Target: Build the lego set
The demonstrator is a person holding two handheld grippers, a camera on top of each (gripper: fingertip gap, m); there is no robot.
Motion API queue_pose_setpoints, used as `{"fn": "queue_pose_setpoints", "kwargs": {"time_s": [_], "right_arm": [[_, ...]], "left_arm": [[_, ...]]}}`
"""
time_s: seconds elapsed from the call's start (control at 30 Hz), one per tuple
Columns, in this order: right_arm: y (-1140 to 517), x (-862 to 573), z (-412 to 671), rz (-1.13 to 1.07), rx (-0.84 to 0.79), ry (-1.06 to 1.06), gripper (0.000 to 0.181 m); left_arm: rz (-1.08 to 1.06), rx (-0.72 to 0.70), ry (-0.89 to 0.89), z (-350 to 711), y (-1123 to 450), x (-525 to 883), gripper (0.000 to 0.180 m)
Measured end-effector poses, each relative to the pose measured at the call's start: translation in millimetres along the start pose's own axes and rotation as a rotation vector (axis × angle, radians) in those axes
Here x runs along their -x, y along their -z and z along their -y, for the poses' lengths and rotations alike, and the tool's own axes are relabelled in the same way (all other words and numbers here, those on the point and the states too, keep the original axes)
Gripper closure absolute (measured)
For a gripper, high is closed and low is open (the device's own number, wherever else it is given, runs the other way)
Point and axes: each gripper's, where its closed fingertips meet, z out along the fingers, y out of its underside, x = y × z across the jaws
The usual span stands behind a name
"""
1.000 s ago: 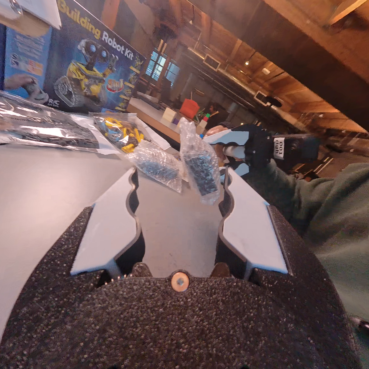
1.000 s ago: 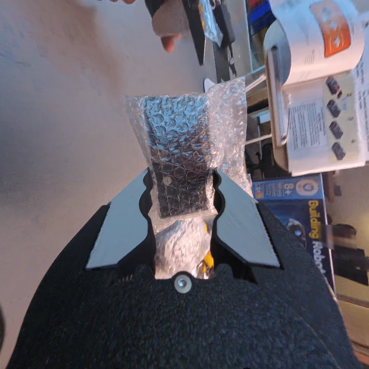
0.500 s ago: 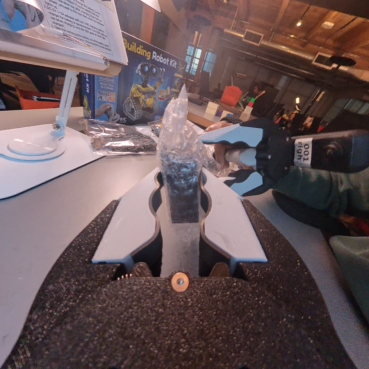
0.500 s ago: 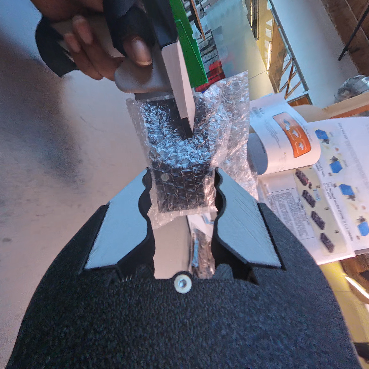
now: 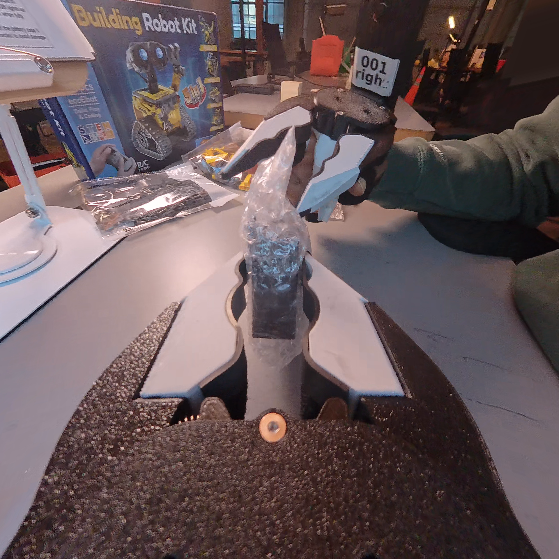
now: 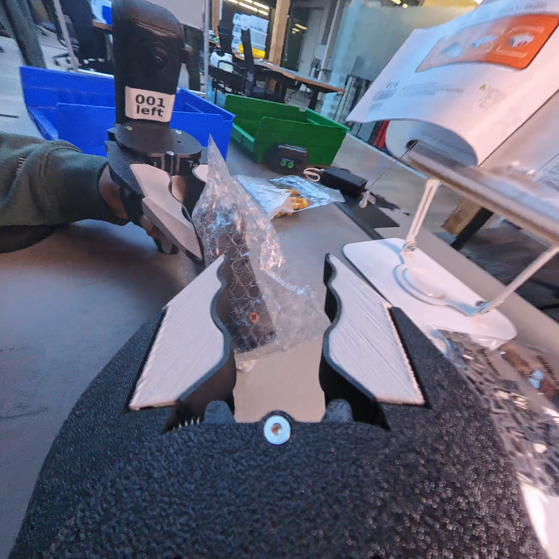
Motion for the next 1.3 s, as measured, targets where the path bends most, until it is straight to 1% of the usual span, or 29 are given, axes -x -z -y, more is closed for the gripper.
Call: {"fn": "queue_pose_setpoints", "kwargs": {"time_s": [0.03, 0.07, 0.1, 0.13, 0.17, 0.23, 0.3, 0.37, 0.4, 0.43, 0.5, 0.57, 0.6, 0.63, 0.73, 0.83, 0.9, 1.03, 1.07, 1.13, 1.23, 1.3], "right_arm": [[0.3, 3.3, -4.0, 0.041, 0.008, -0.033, 0.128], [1.4, 7.4, -7.4, 0.083, 0.017, -0.053, 0.142], [2.6, 7.3, -8.2, 0.090, 0.016, -0.056, 0.160], [3.6, 2.6, -6.9, 0.059, 0.004, -0.035, 0.173], [4.8, 1.0, -6.5, 0.043, 0.006, 0.011, 0.178], [6.1, 1.4, -4.7, -0.003, 0.014, 0.167, 0.180], [6.7, 6.0, -3.3, -0.039, 0.034, 0.350, 0.180], [5.8, 15.1, -7.7, -0.029, 0.072, 0.499, 0.180], [4.4, 20.7, -15.3, -0.004, 0.113, 0.560, 0.180], [2.9, 27.7, -26.3, 0.038, 0.167, 0.605, 0.180], [0.3, 41.6, -37.4, 0.106, 0.209, 0.618, 0.180], [-1.3, 50.9, -44.7, 0.151, 0.249, 0.628, 0.179], [-0.8, 56.3, -50.1, 0.185, 0.275, 0.619, 0.179], [-0.5, 60.1, -54.9, 0.211, 0.295, 0.599, 0.179], [2.0, 67.1, -65.1, 0.266, 0.339, 0.548, 0.177], [7.5, 77.1, -63.8, 0.349, 0.345, 0.388, 0.160], [14.0, 83.4, -55.2, 0.415, 0.315, 0.262, 0.153], [26.4, 73.0, -28.3, 0.448, 0.187, 0.065, 0.150], [29.4, 67.2, -23.5, 0.444, 0.162, 0.017, 0.149], [34.5, 55.9, -22.4, 0.426, 0.163, -0.037, 0.149], [40.6, 53.2, -25.0, 0.429, 0.192, -0.044, 0.150], [42.3, 53.4, -31.2, 0.427, 0.233, -0.027, 0.154]], "left_arm": [[-0.002, 0.010, -0.008, -1.3, -0.8, -1.2, 0.148], [-0.001, 0.015, -0.011, -2.0, -1.0, -1.2, 0.148], [0.003, 0.018, -0.014, -2.4, -0.6, -0.4, 0.147], [0.013, 0.022, -0.023, -2.9, 0.2, 1.2, 0.147], [0.032, 0.031, -0.042, -3.7, 1.2, 3.9, 0.147], [0.093, 0.065, -0.116, -6.2, 3.0, 10.9, 0.146], [0.189, 0.128, -0.248, -11.6, 6.3, 22.1, 0.143], [0.279, 0.201, -0.386, -18.3, 10.2, 33.0, 0.142], [0.287, 0.231, -0.411, -22.6, 11.2, 34.6, 0.141], [0.270, 0.258, -0.398, -28.3, 11.7, 34.2, 0.140], [0.182, 0.300, -0.302, -41.0, 14.3, 28.0, 0.135], [0.066, 0.321, -0.168, -48.1, 19.9, 16.7, 0.119], [0.024, 0.329, -0.100, -49.3, 23.9, 12.6, 0.112], [-0.008, 0.328, -0.054, -48.7, 28.6, 9.9, 0.110], [-0.039, 0.242, 0.001, -33.4, 39.3, 8.4, 0.112], [-0.047, 0.156, 0.052, -19.6, 39.5, 9.5, 0.115], [-0.069, 0.117, 0.078, -13.8, 38.9, 7.2, 0.115], [-0.112, 0.053, 0.128, -2.6, 43.3, 4.1, 0.114], [-0.121, 0.051, 0.134, -1.8, 44.7, 3.3, 0.115], [-0.145, 0.072, 0.134, -4.5, 46.1, -1.0, 0.116], [-0.218, 0.109, 0.127, -8.8, 45.0, -16.1, 0.117], [-0.283, 0.109, 0.139, -6.9, 45.4, -28.3, 0.116]]}}
